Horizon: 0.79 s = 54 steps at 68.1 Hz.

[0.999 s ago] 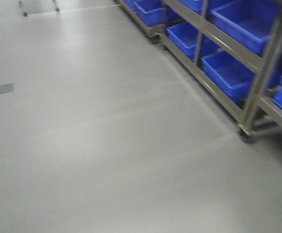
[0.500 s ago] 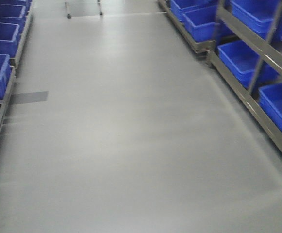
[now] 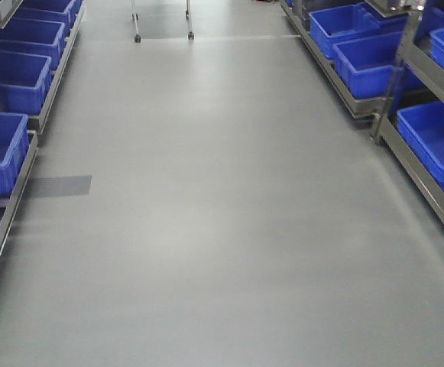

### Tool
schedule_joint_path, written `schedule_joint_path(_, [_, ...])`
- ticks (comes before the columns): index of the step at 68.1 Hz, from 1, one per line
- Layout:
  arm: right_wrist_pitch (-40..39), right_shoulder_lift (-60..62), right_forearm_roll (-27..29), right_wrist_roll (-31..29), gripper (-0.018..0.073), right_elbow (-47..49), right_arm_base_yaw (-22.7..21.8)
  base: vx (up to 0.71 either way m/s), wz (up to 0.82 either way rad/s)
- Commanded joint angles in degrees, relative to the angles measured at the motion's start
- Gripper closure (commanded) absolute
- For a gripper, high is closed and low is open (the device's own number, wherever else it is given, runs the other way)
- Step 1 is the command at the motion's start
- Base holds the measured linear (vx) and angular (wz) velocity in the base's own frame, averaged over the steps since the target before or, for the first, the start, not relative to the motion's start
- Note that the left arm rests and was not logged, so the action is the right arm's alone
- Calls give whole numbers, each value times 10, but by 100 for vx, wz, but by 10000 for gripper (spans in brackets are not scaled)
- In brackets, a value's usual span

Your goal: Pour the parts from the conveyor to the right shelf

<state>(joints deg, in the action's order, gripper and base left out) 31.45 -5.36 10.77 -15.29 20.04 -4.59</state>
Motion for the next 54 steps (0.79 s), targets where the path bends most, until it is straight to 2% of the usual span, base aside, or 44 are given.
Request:
schedule_joint_path(1, [-47,-7,3,-2,565,16,-1,66,9])
schedule_joint_path(54, [-46,-7,3,-2,565,16,-1,64,8])
